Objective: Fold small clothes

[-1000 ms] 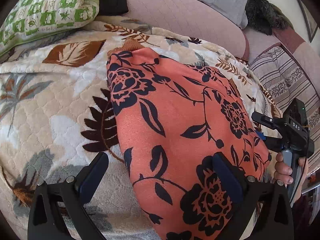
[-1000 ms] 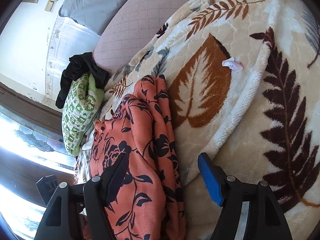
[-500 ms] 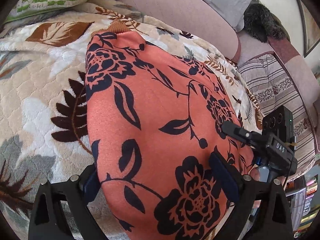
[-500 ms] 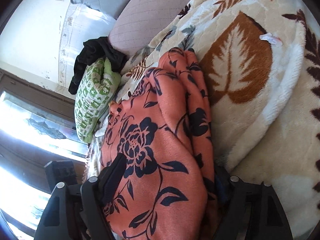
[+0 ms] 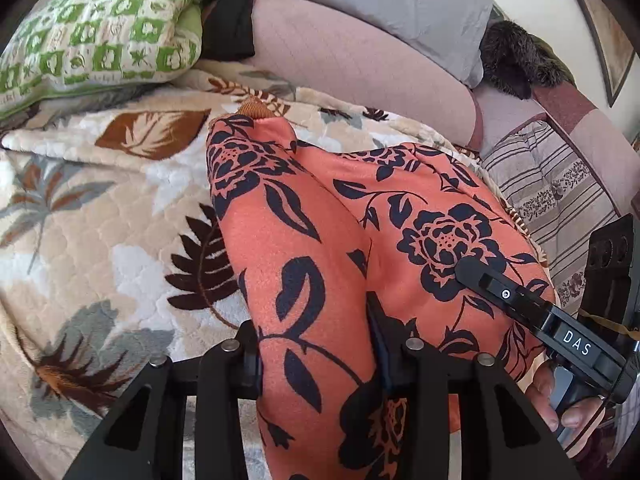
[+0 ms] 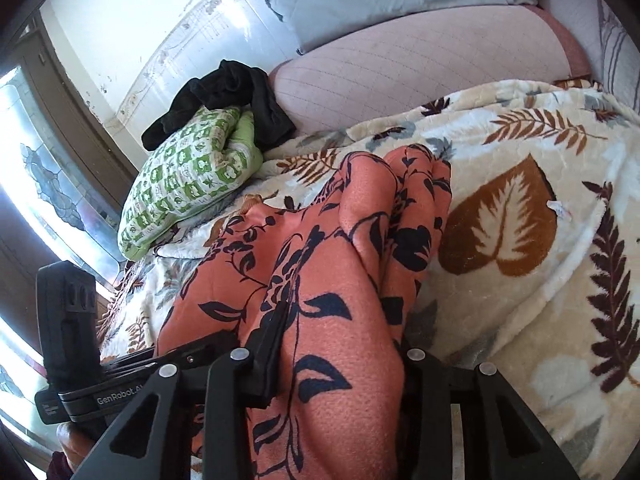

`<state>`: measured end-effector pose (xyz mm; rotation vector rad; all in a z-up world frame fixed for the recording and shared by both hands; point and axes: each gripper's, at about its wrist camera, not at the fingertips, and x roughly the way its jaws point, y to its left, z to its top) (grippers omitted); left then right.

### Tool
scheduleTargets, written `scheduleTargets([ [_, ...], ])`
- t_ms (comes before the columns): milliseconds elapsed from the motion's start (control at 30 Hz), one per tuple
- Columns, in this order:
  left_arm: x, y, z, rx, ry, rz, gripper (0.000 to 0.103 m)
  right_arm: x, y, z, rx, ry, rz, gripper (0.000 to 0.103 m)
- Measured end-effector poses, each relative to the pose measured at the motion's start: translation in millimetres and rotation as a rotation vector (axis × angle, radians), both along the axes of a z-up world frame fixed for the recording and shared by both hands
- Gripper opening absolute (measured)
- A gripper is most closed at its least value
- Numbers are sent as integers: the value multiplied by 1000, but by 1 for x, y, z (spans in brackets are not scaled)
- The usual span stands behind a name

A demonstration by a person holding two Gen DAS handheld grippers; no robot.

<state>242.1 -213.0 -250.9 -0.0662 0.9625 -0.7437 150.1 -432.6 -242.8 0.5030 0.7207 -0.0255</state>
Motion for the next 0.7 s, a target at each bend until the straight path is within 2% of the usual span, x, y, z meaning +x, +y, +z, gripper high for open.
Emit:
scheduleTargets([
  [267, -49, 38, 49, 31, -173, 48, 42, -33, 39, 41, -27, -135, 15, 39],
  [500, -82, 75, 65, 58, -230, 112, 42, -54, 83, 55, -71, -193, 38, 39],
  [700, -100, 93, 57, 83, -237, 145, 42, -78, 109, 48, -43, -202, 27, 39],
])
